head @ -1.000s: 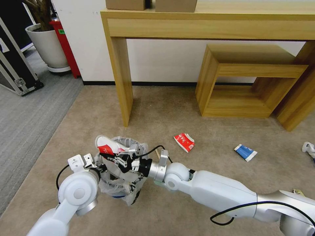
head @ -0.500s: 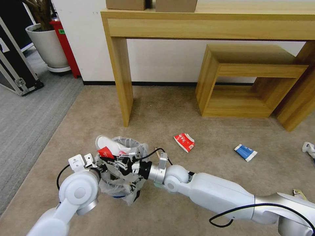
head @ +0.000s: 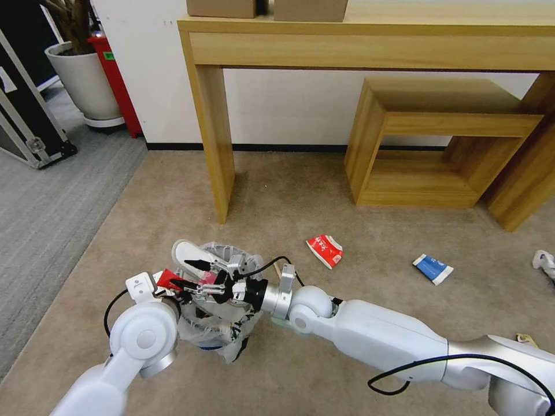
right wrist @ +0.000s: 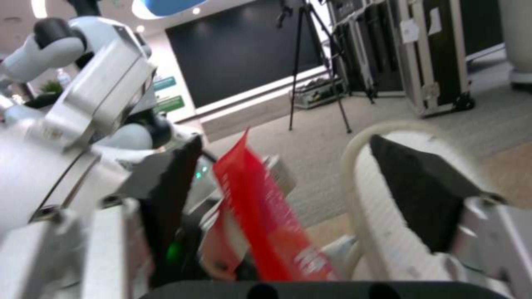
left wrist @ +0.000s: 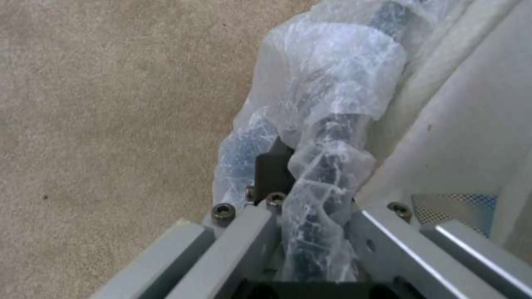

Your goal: Pick up the trash bin and place the garbage on the floor into it.

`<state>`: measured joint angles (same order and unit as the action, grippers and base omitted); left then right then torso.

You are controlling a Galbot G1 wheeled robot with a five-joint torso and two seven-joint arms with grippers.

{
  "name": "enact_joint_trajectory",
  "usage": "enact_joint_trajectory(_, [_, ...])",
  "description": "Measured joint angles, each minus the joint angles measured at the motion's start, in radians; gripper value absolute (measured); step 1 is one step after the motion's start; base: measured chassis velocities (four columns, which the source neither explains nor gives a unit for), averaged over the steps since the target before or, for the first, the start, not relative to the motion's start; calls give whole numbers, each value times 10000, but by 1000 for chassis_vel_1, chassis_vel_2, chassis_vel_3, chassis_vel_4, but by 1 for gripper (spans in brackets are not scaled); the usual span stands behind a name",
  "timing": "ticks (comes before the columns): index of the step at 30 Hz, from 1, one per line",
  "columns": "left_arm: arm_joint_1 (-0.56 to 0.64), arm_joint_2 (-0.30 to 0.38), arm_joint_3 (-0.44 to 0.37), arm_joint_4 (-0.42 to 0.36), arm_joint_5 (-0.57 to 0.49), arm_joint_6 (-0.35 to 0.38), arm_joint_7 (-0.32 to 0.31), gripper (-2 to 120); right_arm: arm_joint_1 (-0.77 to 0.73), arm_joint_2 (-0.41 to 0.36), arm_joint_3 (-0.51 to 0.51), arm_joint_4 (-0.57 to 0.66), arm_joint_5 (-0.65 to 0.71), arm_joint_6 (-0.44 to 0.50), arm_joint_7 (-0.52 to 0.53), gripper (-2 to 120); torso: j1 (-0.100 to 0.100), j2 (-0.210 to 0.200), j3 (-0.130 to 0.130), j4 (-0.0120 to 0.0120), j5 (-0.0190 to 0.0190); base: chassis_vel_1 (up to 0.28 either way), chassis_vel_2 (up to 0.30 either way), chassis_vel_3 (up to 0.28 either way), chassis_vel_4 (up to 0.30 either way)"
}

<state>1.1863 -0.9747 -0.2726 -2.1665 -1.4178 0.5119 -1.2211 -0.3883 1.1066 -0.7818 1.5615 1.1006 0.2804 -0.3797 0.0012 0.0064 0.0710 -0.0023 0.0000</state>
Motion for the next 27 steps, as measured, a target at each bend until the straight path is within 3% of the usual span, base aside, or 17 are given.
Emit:
enact_joint_trajectory(6, [-63,35,-62,29,-17,0,36,0,308,-12,588,47,171,25,29,99,0,0,0,0,0,0,0,0,0])
enact_joint_trajectory(16, [7,190,-167,-36,-40,5,56,0,369,-549,2216,-127,-34,27,450,100,0,1,0,1,0,0,0,0,0])
enact_joint_trajectory(23, [59,312,-319,-75,-158,5,54,0,-273,-963,3082,-918,-896,-2,1314,100,1,0,0,-1,2,0,0,0,0])
enact_joint_trajectory(27, [15,399,-377,-74,-344,5,45,0,-749,-1107,3280,-1731,-1729,-382,2322,100,0,0,1,-2,2,0,0,0,0])
